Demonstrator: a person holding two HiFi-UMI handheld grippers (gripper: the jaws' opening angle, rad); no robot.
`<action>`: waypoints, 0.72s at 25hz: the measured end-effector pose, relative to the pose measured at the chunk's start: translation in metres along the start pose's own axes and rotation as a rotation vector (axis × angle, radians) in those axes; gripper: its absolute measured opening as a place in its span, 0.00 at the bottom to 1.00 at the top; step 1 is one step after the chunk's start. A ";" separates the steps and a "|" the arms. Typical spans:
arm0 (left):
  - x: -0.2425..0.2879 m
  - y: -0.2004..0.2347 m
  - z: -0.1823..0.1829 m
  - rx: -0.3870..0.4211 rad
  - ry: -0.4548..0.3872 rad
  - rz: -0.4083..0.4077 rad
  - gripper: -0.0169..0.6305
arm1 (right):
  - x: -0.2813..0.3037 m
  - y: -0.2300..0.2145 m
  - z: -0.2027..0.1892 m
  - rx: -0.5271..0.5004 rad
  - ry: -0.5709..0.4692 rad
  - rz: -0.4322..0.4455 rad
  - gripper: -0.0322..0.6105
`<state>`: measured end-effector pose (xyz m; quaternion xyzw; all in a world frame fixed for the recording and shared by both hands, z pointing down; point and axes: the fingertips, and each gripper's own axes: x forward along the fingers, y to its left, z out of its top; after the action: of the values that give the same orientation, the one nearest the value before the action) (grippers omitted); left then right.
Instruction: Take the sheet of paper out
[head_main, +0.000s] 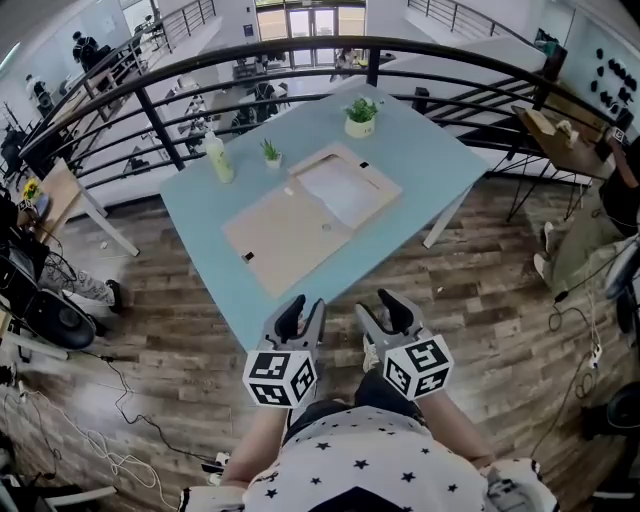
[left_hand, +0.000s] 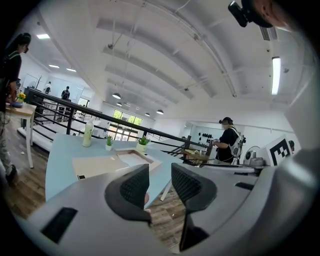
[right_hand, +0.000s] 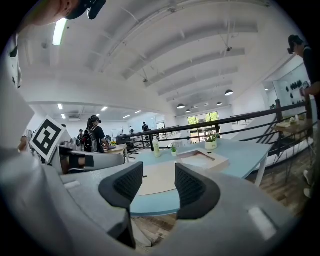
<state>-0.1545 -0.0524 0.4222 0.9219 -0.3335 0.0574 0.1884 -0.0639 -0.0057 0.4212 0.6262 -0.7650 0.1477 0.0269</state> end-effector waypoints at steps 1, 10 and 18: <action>0.007 0.002 0.001 -0.003 0.001 0.003 0.23 | 0.006 -0.007 0.002 0.002 0.001 0.001 0.34; 0.081 0.023 0.023 -0.019 -0.004 0.048 0.23 | 0.066 -0.064 0.031 -0.031 -0.004 0.037 0.34; 0.154 0.030 0.057 -0.033 -0.033 0.095 0.23 | 0.114 -0.120 0.072 -0.094 -0.001 0.089 0.34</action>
<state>-0.0562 -0.1875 0.4146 0.9026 -0.3811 0.0454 0.1951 0.0384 -0.1531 0.4015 0.5897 -0.7982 0.1125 0.0492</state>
